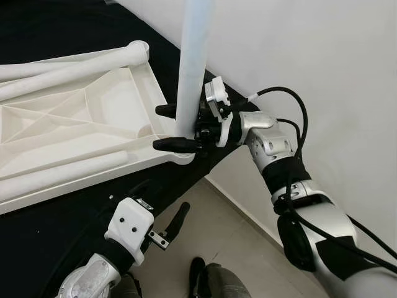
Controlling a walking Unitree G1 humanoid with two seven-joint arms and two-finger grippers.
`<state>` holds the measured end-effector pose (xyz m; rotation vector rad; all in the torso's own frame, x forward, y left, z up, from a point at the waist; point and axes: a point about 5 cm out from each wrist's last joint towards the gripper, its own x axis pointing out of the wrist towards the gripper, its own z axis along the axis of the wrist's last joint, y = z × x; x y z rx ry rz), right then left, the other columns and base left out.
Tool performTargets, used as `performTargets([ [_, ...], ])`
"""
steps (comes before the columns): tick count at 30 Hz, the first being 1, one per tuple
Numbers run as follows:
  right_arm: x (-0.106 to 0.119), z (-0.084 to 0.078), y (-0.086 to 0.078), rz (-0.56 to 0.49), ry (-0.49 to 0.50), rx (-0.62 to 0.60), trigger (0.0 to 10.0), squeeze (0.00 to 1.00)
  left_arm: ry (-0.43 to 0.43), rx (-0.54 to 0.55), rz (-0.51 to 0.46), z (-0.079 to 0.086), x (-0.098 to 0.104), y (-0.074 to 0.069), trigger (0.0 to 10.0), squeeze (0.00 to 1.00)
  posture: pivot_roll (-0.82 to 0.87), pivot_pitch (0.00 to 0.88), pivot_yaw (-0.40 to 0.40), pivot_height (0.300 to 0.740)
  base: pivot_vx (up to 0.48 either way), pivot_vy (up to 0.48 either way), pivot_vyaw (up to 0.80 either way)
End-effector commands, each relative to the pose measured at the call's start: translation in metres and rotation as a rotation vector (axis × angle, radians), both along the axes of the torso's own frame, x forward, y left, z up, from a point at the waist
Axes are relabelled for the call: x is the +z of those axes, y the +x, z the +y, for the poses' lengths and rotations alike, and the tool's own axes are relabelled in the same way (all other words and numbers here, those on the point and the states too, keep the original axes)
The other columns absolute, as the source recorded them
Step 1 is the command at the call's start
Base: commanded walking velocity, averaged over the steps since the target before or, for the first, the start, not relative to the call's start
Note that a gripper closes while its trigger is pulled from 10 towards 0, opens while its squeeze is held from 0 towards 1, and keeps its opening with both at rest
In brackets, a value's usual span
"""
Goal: Building children table
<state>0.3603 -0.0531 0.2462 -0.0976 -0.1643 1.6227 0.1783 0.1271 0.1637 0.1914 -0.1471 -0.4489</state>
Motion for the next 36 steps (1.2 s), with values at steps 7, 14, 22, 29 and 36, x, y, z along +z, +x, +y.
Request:
performTargets([
  [7, -0.006, -0.003, 0.000, 0.005, -0.021, 0.050, 0.0, 0.00, 0.012, -0.002, 0.021, 0.000, -0.001, -0.006, 10.0, 0.00, 0.21, 0.297, -0.137, 0.740, 0.000, 0.000, 0.00],
  [14, -0.035, -0.023, 0.008, 0.018, -0.011, -0.290, 0.0, 0.00, 0.008, -0.009, 0.024, 0.000, -0.002, -0.005, 10.0, 0.00, 0.18, 0.297, -0.145, 0.740, 0.000, 0.000, 0.00],
  [22, -0.128, -0.022, -0.046, 0.271, -0.184, -1.121, 0.0, 0.00, 0.013, -0.031, 0.033, 0.000, -0.004, -0.004, 10.0, 0.00, 0.17, 0.292, -0.127, 0.740, 0.000, 0.000, 0.00],
  [29, -0.103, 0.015, -0.018, 0.215, -0.069, -0.903, 10.0, 0.00, 0.011, -0.034, 0.022, -0.002, -0.004, 0.001, 10.0, 0.00, 0.18, 0.258, -0.139, 0.740, 0.000, 0.000, 0.00],
  [36, -0.075, 0.018, -0.007, 0.196, -0.004, -0.794, 10.0, 1.00, 0.025, -0.019, 0.019, 0.002, -0.005, 0.003, 10.0, 0.00, 0.20, 0.240, -0.137, 0.740, 0.000, 0.000, 0.00],
])
